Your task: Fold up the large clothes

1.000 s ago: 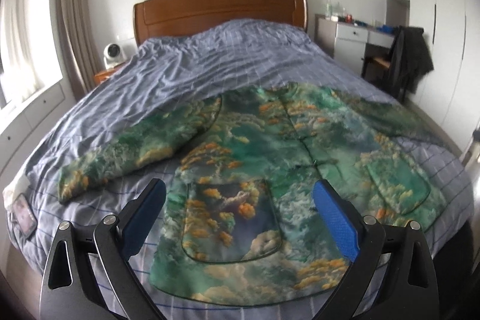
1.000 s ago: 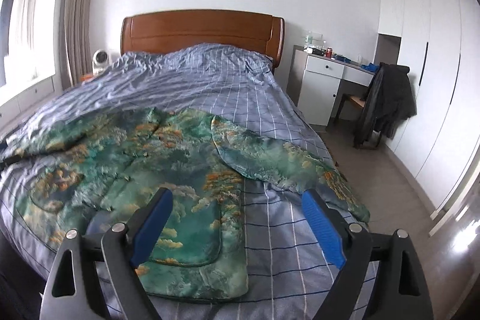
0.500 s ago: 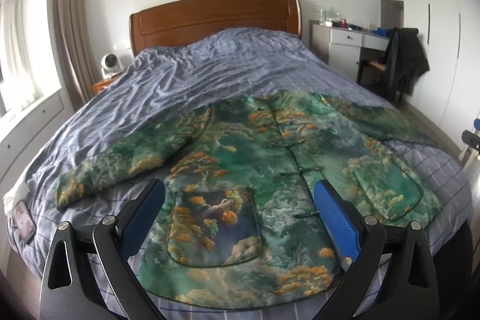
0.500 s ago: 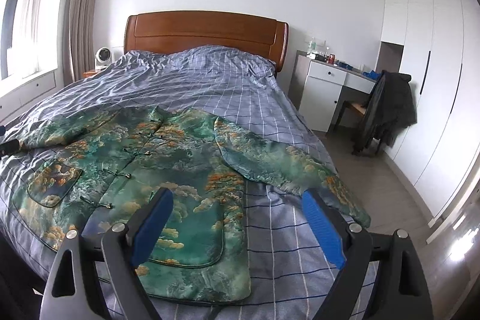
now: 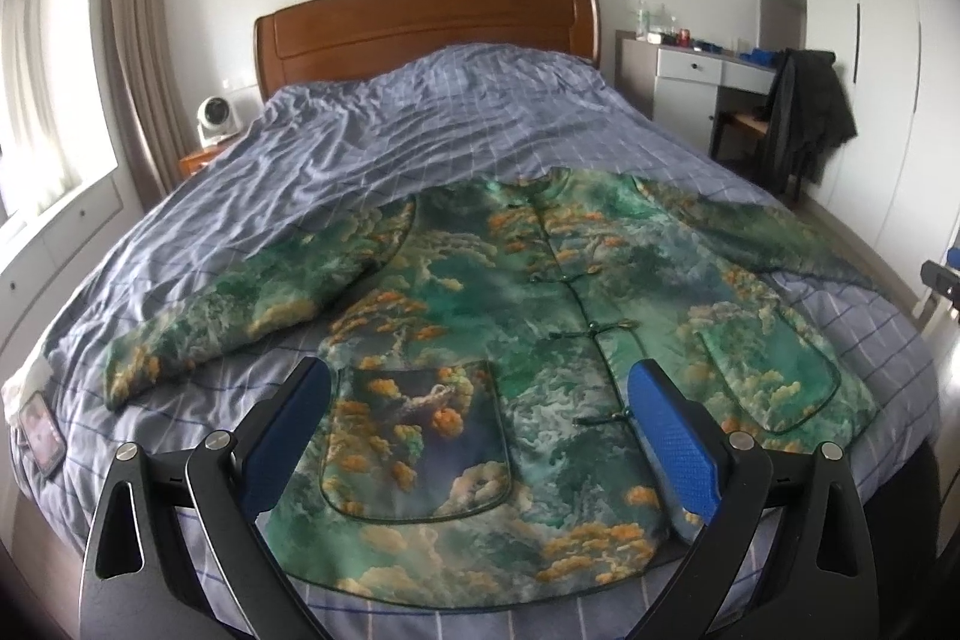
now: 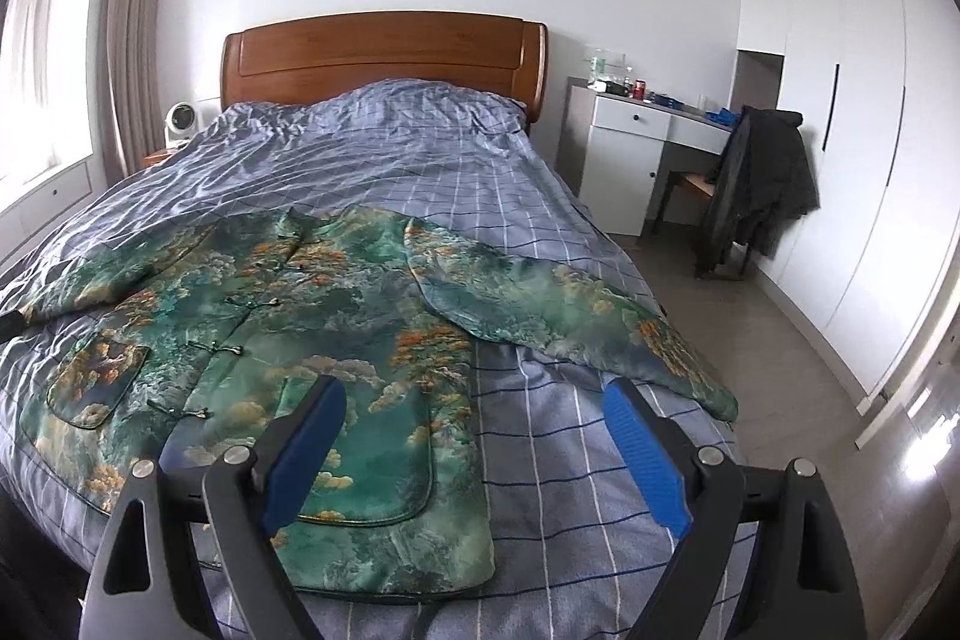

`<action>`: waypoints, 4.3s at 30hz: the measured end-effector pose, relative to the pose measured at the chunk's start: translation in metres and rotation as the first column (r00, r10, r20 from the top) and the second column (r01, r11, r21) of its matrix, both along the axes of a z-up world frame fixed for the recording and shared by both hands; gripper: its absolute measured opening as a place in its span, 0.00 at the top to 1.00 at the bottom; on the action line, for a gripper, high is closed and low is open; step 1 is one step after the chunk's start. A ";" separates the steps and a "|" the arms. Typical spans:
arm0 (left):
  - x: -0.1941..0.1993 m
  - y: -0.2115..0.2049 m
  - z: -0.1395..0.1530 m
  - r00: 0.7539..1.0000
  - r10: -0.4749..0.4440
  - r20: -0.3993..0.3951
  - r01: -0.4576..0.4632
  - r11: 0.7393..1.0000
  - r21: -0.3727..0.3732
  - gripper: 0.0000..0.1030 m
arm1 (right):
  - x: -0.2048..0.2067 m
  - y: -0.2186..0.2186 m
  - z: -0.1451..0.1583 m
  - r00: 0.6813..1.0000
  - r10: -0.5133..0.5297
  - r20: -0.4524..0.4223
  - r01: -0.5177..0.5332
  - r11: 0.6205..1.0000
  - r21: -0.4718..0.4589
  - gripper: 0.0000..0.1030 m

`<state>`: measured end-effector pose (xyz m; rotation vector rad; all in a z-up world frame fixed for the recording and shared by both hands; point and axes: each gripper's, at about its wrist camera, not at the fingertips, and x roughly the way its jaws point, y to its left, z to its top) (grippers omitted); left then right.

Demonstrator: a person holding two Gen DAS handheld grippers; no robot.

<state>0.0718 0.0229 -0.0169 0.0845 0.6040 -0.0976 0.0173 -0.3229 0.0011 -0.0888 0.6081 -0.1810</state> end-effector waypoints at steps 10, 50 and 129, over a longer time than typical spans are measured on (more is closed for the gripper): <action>0.002 0.001 0.002 1.000 0.016 -0.007 -0.016 1.000 -0.006 0.03 | -0.001 -0.004 -0.005 1.000 -0.009 -0.009 0.009 1.000 0.010 0.13; 0.014 0.000 -0.014 0.990 0.097 -0.103 -0.090 0.994 0.069 0.03 | 0.108 -0.368 -0.203 0.734 -0.567 -0.373 0.566 0.209 0.798 0.80; 0.317 -0.127 -0.044 0.870 -0.218 -0.442 0.065 0.939 -0.337 0.94 | 0.055 -0.023 -0.061 0.979 0.191 -0.075 -0.162 0.943 0.290 0.39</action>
